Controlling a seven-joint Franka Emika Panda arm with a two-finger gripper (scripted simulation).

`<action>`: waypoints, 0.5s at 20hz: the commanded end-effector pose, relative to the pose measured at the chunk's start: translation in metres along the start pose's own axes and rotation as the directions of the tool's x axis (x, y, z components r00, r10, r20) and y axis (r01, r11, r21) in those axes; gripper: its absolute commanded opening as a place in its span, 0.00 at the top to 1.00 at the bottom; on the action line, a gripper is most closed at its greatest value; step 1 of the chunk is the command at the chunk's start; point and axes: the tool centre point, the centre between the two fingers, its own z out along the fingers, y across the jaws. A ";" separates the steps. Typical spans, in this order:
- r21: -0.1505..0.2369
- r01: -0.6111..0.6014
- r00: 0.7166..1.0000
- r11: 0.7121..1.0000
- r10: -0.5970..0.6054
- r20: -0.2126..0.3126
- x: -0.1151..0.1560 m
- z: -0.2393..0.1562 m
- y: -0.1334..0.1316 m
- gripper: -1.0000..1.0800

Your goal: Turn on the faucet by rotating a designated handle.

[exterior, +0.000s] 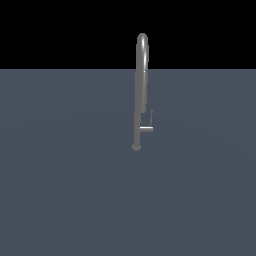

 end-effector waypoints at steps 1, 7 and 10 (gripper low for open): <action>0.036 -0.037 0.999 0.999 0.035 0.036 0.015 0.002 0.000 1.00; 0.117 -0.130 0.985 0.985 0.115 0.128 0.051 0.007 0.002 1.00; 0.155 -0.179 0.972 0.971 0.151 0.178 0.069 0.012 0.004 1.00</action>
